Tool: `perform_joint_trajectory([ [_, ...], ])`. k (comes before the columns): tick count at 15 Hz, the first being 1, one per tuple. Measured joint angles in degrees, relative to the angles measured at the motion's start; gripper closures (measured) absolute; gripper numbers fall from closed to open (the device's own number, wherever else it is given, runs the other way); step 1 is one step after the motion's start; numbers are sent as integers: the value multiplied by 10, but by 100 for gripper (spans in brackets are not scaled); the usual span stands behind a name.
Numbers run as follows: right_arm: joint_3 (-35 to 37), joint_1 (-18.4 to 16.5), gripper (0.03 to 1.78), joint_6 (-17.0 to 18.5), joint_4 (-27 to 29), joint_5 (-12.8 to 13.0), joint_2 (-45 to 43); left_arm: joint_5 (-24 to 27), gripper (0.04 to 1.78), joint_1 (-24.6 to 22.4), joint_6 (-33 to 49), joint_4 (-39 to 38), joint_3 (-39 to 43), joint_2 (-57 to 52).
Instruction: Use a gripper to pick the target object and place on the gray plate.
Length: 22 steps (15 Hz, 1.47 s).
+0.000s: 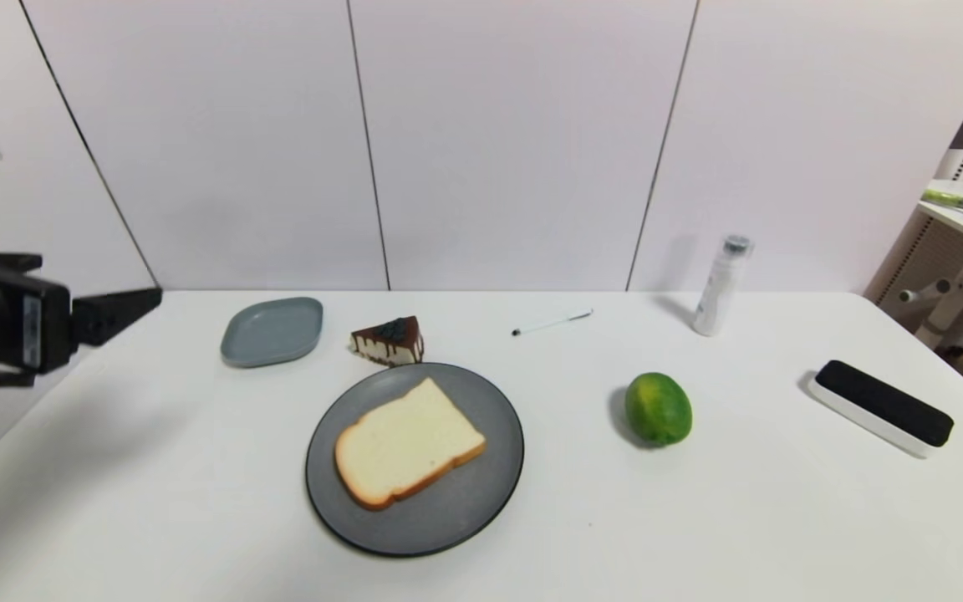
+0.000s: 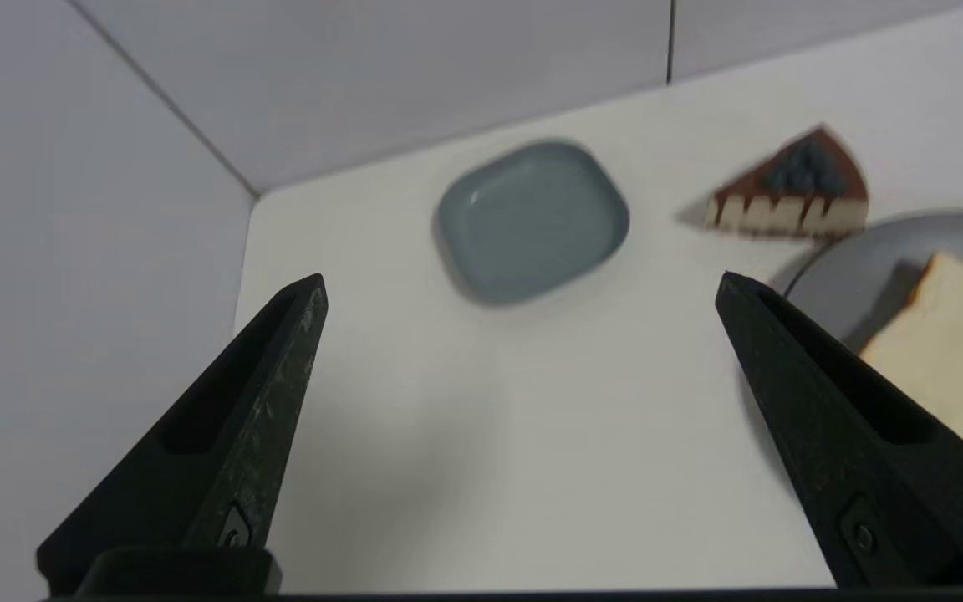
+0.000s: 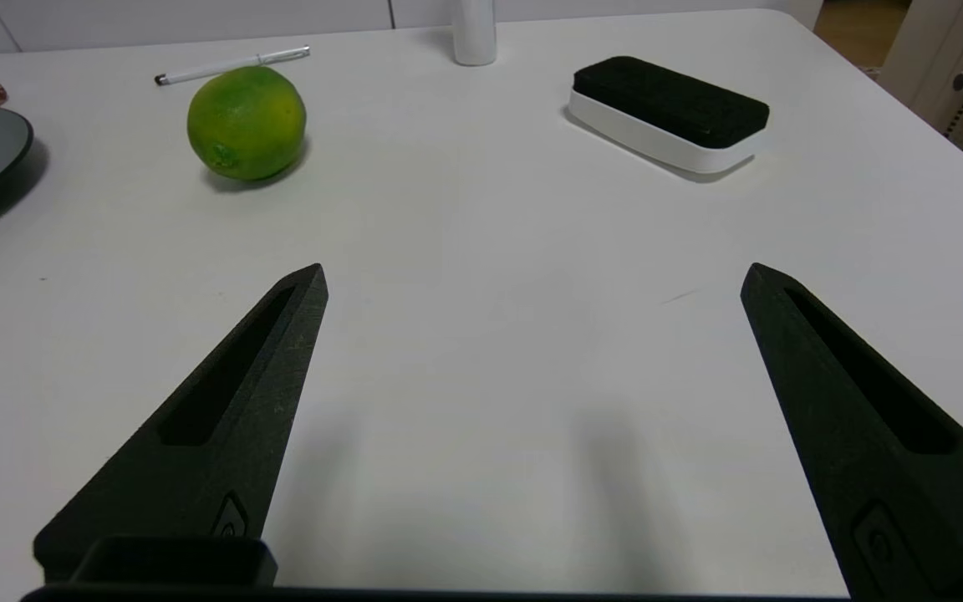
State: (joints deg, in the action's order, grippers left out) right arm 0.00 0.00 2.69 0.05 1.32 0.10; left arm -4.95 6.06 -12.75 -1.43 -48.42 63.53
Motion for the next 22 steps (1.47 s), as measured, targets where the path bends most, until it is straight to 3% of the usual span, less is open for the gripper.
perform_joint_trajectory([
  [6, 0, 0, 10, 0, 0, 0, 0, 14, 13, -42, 2, -32, 301, -276],
  [10, 0, 0, 10, 0, 0, 0, 0, 50, 13, -50, 2, -12, 420, -444],
  [15, 0, 0, 10, 0, 0, 0, 0, 83, 13, -60, 21, 39, 469, -594],
  [22, 0, 0, 10, 0, 0, 0, 0, 80, 13, -61, 74, 32, 477, -635],
])
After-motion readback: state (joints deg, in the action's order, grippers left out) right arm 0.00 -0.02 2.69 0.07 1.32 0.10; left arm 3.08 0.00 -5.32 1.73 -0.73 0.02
